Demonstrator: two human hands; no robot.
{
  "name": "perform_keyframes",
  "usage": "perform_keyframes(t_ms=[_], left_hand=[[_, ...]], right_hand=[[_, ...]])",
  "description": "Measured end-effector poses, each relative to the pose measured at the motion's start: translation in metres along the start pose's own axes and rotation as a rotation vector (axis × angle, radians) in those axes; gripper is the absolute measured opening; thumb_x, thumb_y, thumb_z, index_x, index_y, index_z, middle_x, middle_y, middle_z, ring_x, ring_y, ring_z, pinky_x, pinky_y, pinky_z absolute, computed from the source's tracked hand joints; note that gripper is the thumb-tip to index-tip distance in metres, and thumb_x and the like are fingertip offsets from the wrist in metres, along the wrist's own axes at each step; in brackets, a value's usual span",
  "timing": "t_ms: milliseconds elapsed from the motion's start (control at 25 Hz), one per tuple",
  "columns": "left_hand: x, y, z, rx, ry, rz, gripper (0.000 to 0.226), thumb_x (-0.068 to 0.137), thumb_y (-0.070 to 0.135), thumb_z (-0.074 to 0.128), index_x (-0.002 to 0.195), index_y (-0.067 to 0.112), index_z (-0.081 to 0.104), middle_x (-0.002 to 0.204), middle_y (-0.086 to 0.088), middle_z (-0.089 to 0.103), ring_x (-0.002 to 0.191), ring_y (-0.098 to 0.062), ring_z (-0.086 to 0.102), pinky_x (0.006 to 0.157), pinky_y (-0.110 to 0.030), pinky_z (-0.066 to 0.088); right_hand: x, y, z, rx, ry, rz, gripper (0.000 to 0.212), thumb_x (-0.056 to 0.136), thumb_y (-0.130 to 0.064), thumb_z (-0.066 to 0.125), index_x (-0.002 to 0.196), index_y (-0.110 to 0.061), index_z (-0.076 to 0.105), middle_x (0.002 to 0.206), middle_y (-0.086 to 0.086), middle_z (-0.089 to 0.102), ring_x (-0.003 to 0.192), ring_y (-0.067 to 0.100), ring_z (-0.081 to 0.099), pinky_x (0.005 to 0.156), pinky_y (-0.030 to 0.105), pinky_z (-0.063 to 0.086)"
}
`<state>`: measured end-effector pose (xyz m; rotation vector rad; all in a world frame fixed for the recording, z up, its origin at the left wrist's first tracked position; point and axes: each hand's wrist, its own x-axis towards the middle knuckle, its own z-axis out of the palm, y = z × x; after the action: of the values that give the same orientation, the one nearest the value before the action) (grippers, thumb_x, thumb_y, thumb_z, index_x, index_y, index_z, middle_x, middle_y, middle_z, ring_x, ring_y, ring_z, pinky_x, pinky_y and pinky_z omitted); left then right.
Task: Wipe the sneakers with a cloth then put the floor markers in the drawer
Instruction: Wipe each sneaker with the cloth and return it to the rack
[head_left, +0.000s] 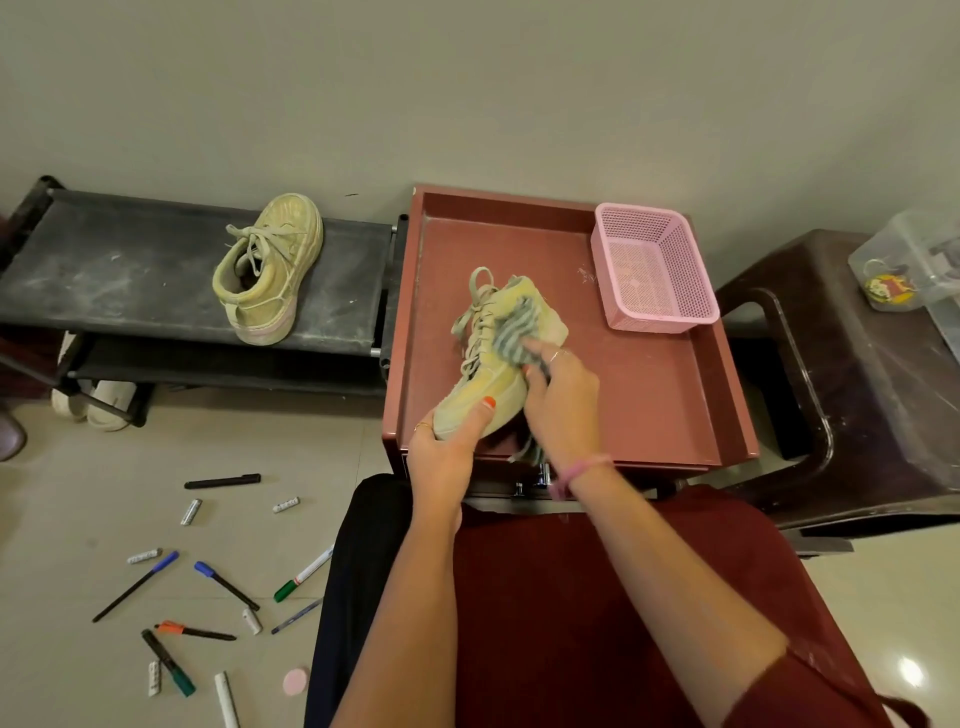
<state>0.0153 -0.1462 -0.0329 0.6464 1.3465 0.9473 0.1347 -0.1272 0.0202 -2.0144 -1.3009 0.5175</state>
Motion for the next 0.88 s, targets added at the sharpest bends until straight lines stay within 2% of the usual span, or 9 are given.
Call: perform_keyframes(t_ms=[80, 200, 320, 400, 480, 640, 760, 880], left_hand=[[0.003, -0.001, -0.002, -0.018, -0.005, -0.024, 0.065, 0.06, 0.053, 0.079, 0.114, 0.02, 0.068, 0.105, 0.005, 0.073, 0.099, -0.011, 0.069, 0.091, -0.035, 0.054], [0.004, -0.002, -0.001, -0.006, -0.049, -0.023, 0.058, 0.063, 0.051, 0.08, 0.112, 0.022, 0.069, 0.104, 0.005, 0.074, 0.1, -0.012, 0.069, 0.092, -0.038, 0.054], [0.002, -0.003, 0.001, 0.003, -0.029, -0.03, 0.065, 0.061, 0.05, 0.082, 0.116, 0.019, 0.066, 0.106, 0.004, 0.073, 0.1, -0.011, 0.068, 0.092, -0.035, 0.054], [0.001, -0.003, 0.0, 0.012, -0.033, -0.028, 0.057, 0.068, 0.041, 0.082, 0.117, 0.018, 0.064, 0.107, 0.005, 0.072, 0.099, -0.009, 0.068, 0.089, -0.029, 0.053], [-0.001, -0.003, 0.003, 0.021, -0.052, -0.033, 0.052, 0.072, 0.035, 0.082, 0.117, 0.017, 0.064, 0.108, 0.004, 0.071, 0.1, -0.01, 0.067, 0.086, -0.027, 0.053], [-0.001, -0.003, 0.01, 0.041, -0.051, -0.043, 0.051, 0.072, 0.034, 0.082, 0.116, 0.015, 0.065, 0.107, 0.001, 0.071, 0.099, -0.012, 0.067, 0.086, -0.028, 0.055], [0.003, -0.005, 0.007, -0.01, -0.083, -0.096, 0.043, 0.074, 0.031, 0.081, 0.111, 0.012, 0.067, 0.104, -0.002, 0.073, 0.099, -0.016, 0.069, 0.089, -0.031, 0.054], [0.004, -0.004, 0.005, -0.054, -0.113, -0.146, 0.04, 0.079, 0.027, 0.077, 0.112, 0.008, 0.065, 0.105, -0.004, 0.073, 0.1, -0.016, 0.069, 0.094, -0.034, 0.053]], right_hand=[[-0.037, -0.006, -0.002, 0.012, -0.008, -0.107, 0.032, 0.09, 0.001, 0.052, 0.117, -0.012, 0.065, 0.117, 0.001, 0.065, 0.109, 0.012, 0.058, 0.097, 0.012, 0.037], [-0.057, 0.004, -0.005, -0.001, 0.038, -0.209, 0.031, 0.087, 0.002, 0.056, 0.112, -0.012, 0.068, 0.113, 0.001, 0.067, 0.108, 0.014, 0.059, 0.098, 0.026, 0.043], [-0.027, 0.015, -0.005, -0.009, 0.048, -0.143, 0.03, 0.084, 0.006, 0.057, 0.108, -0.008, 0.07, 0.11, 0.005, 0.069, 0.104, 0.017, 0.062, 0.096, 0.017, 0.04], [0.003, 0.026, -0.004, -0.021, 0.064, -0.026, 0.029, 0.085, 0.005, 0.057, 0.11, -0.007, 0.069, 0.111, 0.006, 0.069, 0.106, 0.018, 0.063, 0.093, 0.005, 0.032], [0.032, 0.036, -0.004, -0.047, 0.084, 0.05, 0.03, 0.087, 0.004, 0.056, 0.112, -0.008, 0.068, 0.114, 0.005, 0.068, 0.108, 0.017, 0.062, 0.092, 0.002, 0.029], [0.061, 0.04, 0.006, -0.116, 0.087, 0.053, 0.036, 0.088, 0.004, 0.051, 0.117, -0.012, 0.065, 0.12, 0.005, 0.064, 0.112, 0.019, 0.059, 0.099, 0.019, 0.04], [0.075, 0.046, 0.008, -0.162, 0.158, 0.063, 0.04, 0.087, 0.005, 0.047, 0.117, -0.015, 0.064, 0.119, 0.007, 0.061, 0.108, 0.024, 0.058, 0.097, 0.033, 0.047], [0.089, 0.056, -0.008, -0.15, 0.144, 0.104, 0.032, 0.089, -0.004, 0.047, 0.115, -0.015, 0.064, 0.115, 0.009, 0.063, 0.107, 0.026, 0.057, 0.097, 0.034, 0.044]])
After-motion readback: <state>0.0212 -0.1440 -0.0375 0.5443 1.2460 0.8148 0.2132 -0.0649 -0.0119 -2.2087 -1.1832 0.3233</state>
